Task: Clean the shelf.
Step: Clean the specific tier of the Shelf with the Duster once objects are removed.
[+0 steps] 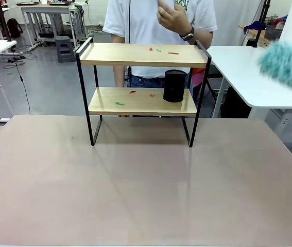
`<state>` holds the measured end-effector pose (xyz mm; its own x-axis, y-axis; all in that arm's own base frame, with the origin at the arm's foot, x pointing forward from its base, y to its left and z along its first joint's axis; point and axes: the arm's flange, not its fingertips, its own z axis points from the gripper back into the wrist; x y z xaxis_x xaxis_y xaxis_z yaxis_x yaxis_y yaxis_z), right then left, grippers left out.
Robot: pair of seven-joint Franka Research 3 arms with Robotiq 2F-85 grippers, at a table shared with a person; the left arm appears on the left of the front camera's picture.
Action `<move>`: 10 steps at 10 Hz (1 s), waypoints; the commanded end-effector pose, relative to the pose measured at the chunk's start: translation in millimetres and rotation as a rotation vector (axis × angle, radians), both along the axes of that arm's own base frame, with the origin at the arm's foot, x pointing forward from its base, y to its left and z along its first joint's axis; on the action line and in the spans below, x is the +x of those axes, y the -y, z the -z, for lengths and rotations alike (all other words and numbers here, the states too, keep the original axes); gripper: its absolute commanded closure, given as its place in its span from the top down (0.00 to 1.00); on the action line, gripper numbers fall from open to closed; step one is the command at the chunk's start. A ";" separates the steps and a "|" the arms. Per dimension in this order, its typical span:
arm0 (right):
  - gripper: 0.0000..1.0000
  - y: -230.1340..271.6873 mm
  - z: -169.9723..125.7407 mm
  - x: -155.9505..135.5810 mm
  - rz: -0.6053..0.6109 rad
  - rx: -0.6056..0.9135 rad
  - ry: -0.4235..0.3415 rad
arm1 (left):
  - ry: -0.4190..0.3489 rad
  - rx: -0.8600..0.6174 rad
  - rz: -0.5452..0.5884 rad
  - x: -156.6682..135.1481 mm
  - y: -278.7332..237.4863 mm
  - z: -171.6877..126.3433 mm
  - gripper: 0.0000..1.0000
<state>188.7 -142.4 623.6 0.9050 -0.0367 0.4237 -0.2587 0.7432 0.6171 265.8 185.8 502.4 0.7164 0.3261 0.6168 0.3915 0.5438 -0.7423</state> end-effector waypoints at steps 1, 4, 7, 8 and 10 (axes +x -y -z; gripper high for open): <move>0.12 -59.8 -48.7 23.5 0.117 -0.141 0.036 | 0.029 -0.007 0.001 2.2 1.1 -0.7 1.00; 0.12 -166.5 -63.6 71.3 -0.014 -0.238 0.104 | 0.029 -0.007 0.001 2.2 1.1 -0.7 1.00; 0.12 -187.4 -68.9 63.7 -0.031 -0.267 0.129 | 0.029 -0.007 0.001 2.2 1.1 -0.7 1.00; 0.12 -187.4 -68.9 63.7 -0.031 -0.267 0.129 | 0.029 -0.007 0.001 2.2 1.1 -0.7 1.00; 0.12 -187.4 -68.9 63.7 -0.031 -0.267 0.129 | 0.029 -0.007 0.001 2.2 1.1 -0.7 1.00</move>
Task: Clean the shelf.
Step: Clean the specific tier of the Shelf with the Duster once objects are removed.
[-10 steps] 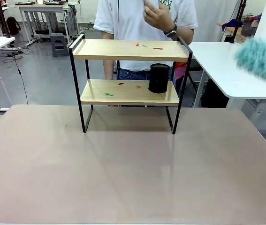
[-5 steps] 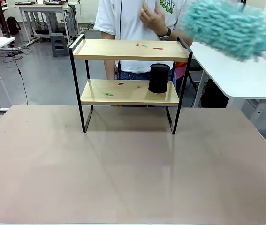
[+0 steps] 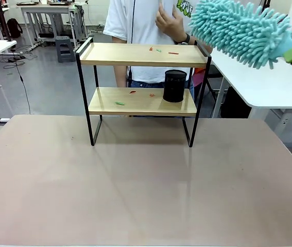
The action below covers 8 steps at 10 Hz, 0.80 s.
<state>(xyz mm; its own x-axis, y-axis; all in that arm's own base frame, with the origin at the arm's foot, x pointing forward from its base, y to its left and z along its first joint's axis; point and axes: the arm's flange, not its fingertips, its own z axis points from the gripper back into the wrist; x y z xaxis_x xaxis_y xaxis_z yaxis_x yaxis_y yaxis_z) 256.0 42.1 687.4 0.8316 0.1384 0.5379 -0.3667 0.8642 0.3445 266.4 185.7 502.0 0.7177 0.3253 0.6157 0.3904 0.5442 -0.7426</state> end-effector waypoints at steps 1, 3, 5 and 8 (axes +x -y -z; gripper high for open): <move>0.12 -5.4 0.1 1.3 -0.003 0.000 0.006 | 0.031 -0.008 0.001 1.5 1.0 -1.1 1.00; 0.12 -35.2 -20.5 27.2 0.036 -0.085 0.004 | 0.031 -0.008 0.001 1.5 1.0 -1.1 1.00; 0.12 -71.3 -30.1 67.8 0.023 -0.111 -0.012 | 0.031 -0.008 0.001 1.5 1.0 -1.1 1.00; 0.12 -104.1 -20.6 113.7 0.209 -0.153 -0.053 | 0.031 -0.008 0.001 1.5 1.0 -1.1 1.00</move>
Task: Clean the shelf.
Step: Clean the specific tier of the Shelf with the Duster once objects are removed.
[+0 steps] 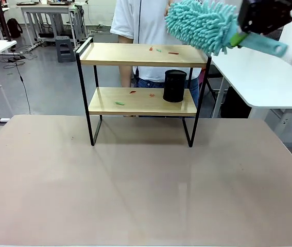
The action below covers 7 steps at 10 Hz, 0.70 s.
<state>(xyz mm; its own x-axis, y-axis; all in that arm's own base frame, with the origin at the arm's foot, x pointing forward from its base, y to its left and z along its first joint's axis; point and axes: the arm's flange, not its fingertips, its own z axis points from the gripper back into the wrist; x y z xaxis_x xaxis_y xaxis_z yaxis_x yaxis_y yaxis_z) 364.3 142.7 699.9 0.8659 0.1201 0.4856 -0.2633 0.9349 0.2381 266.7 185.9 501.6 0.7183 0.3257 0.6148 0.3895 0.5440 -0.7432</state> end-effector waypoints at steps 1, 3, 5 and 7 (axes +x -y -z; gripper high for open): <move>0.12 -8.1 -4.6 12.0 0.148 -0.014 0.012 | 0.032 -0.007 0.001 1.3 1.2 -1.5 1.00; 0.12 -13.7 7.1 22.9 0.203 -0.037 -0.030 | 0.032 -0.007 0.001 1.3 1.2 -1.5 1.00; 0.12 -19.8 18.8 32.9 0.171 -0.035 -0.064 | 0.032 -0.007 0.001 1.3 1.2 -1.5 1.00; 0.12 -25.4 21.2 39.4 0.140 -0.037 -0.077 | 0.032 -0.007 0.001 1.3 1.2 -1.5 1.00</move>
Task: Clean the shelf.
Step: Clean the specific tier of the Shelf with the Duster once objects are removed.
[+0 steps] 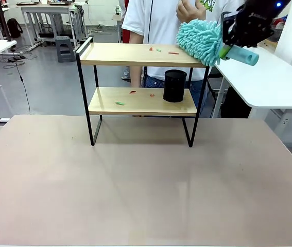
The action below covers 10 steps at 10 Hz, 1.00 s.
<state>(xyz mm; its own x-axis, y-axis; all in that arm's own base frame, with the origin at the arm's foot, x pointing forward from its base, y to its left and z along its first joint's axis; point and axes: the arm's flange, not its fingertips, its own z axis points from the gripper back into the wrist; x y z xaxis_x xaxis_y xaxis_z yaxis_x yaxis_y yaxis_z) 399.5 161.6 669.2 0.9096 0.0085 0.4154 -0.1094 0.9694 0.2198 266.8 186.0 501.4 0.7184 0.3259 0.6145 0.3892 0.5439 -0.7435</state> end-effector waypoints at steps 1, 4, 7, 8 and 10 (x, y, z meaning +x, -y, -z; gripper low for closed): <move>0.12 -12.5 -8.7 6.5 -0.021 -0.002 -0.002 | 0.032 -0.007 0.001 1.2 1.3 -1.7 1.00; 0.12 -38.7 -10.0 17.1 -0.134 0.024 -0.009 | 0.032 -0.007 0.001 1.2 1.3 -1.7 1.00; 0.12 -56.9 -13.2 29.7 -0.269 0.044 -0.017 | 0.032 -0.007 0.001 1.2 1.3 -1.7 1.00; 0.12 -57.3 -14.3 31.5 -0.321 0.046 -0.011 | 0.032 -0.007 0.001 1.2 1.3 -1.7 1.00; 0.12 -45.1 -19.7 21.5 -0.581 0.106 -0.073 | 0.032 -0.007 0.001 1.2 1.3 -1.7 1.00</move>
<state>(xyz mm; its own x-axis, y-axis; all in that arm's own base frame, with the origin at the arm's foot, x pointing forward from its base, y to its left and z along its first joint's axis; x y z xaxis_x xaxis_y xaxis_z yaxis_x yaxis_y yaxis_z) 425.1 223.1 679.8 0.8402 0.3630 0.4028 -0.4905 0.8255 0.2793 266.7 186.4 501.3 0.7183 0.3266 0.6143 0.3886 0.5440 -0.7436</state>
